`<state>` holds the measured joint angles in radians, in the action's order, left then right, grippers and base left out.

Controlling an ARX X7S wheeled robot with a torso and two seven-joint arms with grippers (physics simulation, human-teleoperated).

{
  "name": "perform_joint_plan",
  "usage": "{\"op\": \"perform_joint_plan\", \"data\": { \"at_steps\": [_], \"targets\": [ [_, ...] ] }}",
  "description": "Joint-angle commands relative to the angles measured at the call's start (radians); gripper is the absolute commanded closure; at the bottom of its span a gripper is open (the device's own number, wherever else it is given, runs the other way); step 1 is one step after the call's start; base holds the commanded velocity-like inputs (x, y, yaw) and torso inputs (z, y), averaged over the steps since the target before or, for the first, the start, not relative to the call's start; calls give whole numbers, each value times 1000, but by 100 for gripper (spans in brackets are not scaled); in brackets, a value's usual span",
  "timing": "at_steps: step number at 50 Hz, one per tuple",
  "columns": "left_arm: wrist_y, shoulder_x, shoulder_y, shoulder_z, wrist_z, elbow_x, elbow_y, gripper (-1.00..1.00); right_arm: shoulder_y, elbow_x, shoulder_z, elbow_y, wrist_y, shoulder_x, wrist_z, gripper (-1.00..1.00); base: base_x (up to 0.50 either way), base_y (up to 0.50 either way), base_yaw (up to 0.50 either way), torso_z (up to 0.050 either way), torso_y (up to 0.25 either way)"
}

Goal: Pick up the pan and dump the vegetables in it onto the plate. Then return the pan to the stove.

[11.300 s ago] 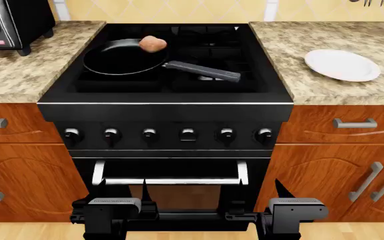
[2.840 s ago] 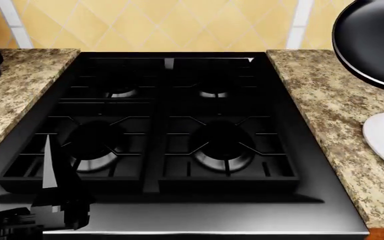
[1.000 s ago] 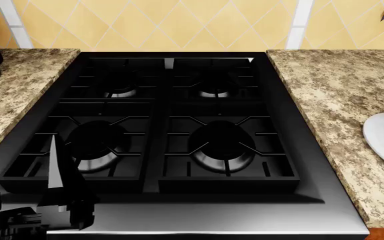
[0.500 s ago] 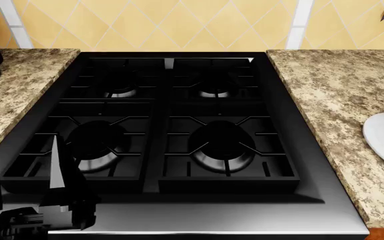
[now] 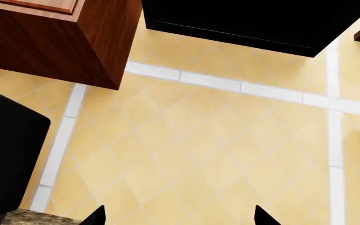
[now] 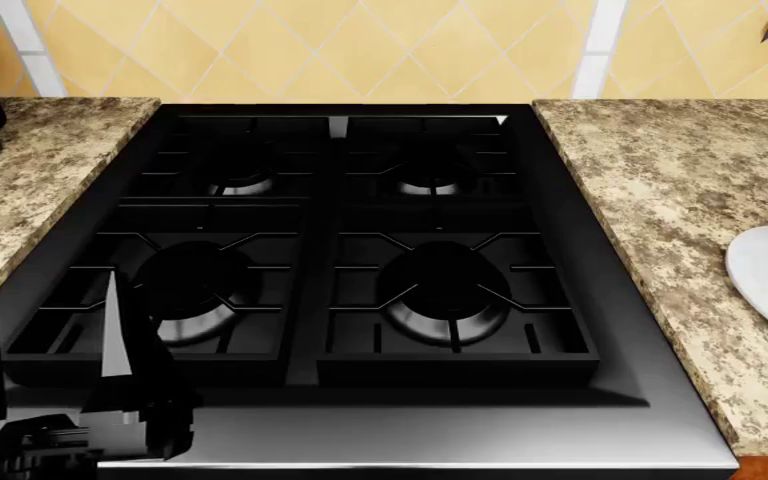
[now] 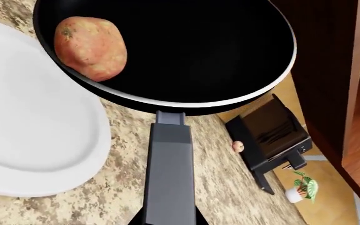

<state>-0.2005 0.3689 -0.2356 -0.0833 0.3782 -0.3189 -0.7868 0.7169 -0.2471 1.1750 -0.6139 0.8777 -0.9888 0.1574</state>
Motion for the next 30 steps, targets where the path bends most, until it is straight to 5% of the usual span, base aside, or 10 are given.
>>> {"op": "perform_joint_plan", "data": {
  "at_steps": [1,30],
  "targets": [
    [-1,4,1,-1,5,-1,-2,-100,11,156,-15,-16,-18,-28,1,100,0,0,0,0,0],
    [-7,11,-1,-10,12,6,3,-100,19,416,-77,0,-60,-31,71,100,0,0,0,0,1]
  ]
}}
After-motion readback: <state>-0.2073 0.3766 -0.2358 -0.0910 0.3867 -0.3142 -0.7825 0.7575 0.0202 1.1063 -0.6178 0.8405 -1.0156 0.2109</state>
